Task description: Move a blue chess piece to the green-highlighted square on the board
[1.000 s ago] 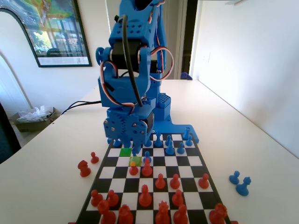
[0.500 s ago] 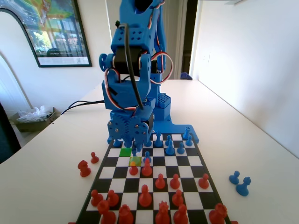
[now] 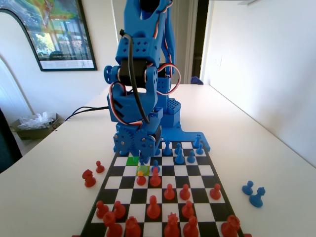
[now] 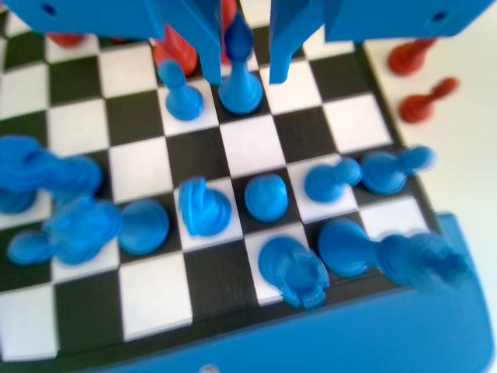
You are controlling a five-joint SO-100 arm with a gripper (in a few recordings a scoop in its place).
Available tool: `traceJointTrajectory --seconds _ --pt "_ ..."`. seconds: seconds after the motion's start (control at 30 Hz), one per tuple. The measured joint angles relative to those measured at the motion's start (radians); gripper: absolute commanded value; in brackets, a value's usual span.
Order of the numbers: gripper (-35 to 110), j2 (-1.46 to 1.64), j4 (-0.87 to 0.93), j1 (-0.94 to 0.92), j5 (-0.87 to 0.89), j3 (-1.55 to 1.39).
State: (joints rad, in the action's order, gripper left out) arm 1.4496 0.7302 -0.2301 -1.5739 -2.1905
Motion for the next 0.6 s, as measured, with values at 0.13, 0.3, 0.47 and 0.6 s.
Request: traceJointTrajectory --seconds 0.13,0.3,0.47,0.6 --pt "10 0.0 0.006 0.0 0.0 0.018" --pt "8 0.0 0.018 0.0 0.014 0.038" --pt "5 0.0 0.02 0.0 0.02 0.051" --pt "6 0.0 0.014 0.0 0.02 0.051"
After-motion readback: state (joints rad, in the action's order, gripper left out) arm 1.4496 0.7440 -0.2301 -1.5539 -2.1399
